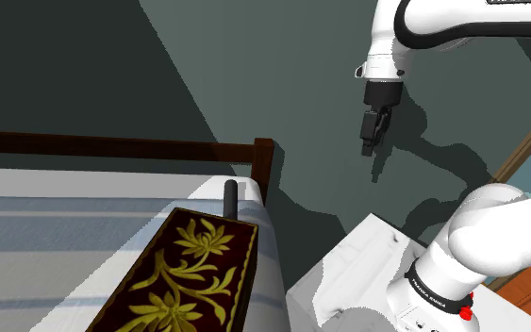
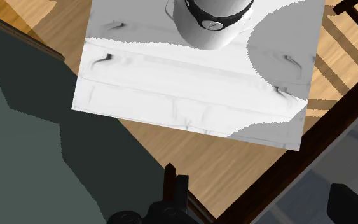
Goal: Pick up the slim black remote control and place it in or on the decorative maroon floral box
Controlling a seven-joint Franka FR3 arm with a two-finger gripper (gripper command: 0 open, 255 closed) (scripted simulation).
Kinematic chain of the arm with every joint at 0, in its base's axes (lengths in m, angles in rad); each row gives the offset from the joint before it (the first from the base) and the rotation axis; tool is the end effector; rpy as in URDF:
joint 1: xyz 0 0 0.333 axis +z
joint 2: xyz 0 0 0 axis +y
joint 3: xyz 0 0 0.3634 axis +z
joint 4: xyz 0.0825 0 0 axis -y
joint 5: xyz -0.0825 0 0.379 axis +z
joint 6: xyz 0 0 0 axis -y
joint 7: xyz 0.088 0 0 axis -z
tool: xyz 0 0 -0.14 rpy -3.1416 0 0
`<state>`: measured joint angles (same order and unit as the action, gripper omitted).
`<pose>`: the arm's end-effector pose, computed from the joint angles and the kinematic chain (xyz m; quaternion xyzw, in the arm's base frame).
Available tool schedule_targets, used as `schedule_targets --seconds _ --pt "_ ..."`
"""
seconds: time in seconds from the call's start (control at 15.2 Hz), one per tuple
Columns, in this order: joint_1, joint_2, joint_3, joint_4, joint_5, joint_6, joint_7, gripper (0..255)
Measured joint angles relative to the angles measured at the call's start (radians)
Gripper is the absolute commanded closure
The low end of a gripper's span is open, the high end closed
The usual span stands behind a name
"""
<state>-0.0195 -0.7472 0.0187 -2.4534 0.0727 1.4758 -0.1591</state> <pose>0.2541 0.0118 0.5301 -0.9901 -0.0746 0.1120 0.0394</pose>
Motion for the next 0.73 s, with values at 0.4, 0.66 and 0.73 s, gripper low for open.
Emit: schedule_targets --seconds 0.4,0.66,0.73 --pt "0.006 0.059 0.086 -0.019 0.083 0.089 0.154 0" --pt "0.006 0.149 0.165 -0.010 0.150 0.184 0.301 0" --pt "0.005 0.175 0.183 -0.002 0.162 0.207 0.336 0"
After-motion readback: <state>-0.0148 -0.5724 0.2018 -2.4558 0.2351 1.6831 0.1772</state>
